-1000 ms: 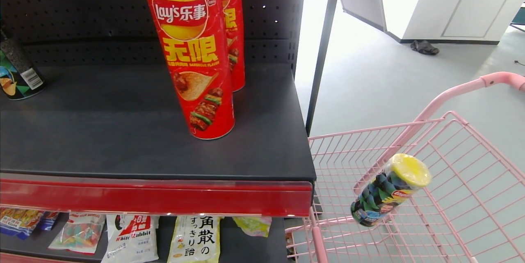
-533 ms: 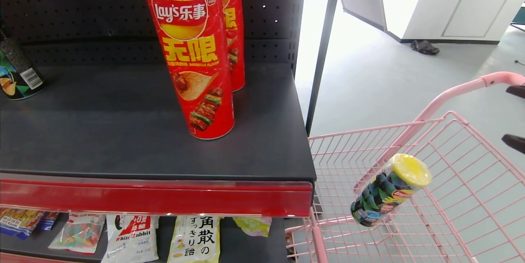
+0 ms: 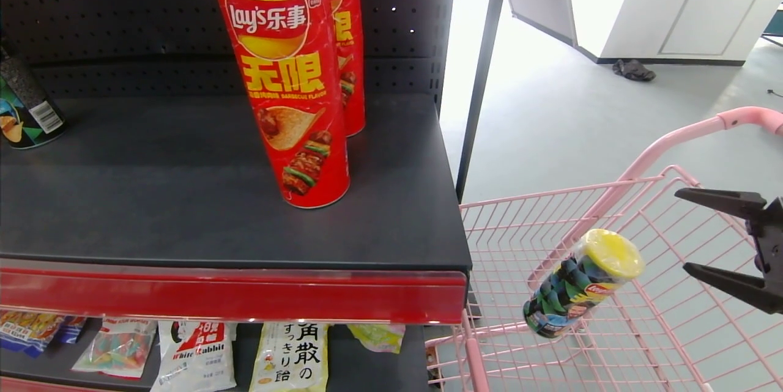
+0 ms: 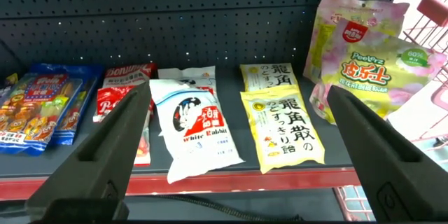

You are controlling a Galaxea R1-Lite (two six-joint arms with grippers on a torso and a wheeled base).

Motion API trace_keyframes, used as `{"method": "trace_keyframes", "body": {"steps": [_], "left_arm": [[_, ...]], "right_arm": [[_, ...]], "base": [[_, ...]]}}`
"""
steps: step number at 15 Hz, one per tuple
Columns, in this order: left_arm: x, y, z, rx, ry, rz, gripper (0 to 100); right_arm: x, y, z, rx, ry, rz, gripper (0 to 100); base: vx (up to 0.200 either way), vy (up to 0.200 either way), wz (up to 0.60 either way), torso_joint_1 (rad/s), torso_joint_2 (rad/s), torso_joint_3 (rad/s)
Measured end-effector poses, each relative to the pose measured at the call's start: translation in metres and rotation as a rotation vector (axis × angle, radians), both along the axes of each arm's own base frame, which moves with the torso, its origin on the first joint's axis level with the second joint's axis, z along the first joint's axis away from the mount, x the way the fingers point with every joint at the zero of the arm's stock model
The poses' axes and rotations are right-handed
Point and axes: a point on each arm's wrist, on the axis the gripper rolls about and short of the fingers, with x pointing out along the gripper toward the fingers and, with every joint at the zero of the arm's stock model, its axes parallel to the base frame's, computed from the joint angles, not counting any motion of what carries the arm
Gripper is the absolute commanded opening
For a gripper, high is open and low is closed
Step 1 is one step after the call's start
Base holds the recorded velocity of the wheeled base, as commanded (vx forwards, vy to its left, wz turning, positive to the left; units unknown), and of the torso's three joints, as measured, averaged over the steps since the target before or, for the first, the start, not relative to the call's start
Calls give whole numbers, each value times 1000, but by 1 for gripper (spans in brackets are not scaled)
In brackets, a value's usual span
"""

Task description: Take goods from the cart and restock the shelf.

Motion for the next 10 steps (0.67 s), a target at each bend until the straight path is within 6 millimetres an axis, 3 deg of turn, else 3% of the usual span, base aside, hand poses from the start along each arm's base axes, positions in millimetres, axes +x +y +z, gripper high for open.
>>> {"method": "trace_keyframes", "body": {"steps": [5,10], "left_arm": [[0,0,0,0,0,0,100],[0,0,0,0,0,0,100]], "right_arm": [[25,-10,-57,19,96,9,100],[51,-21,-77,43,156,9,100]], "base": [[0,0,0,0,0,0],[0,0,0,0,0,0]]}}
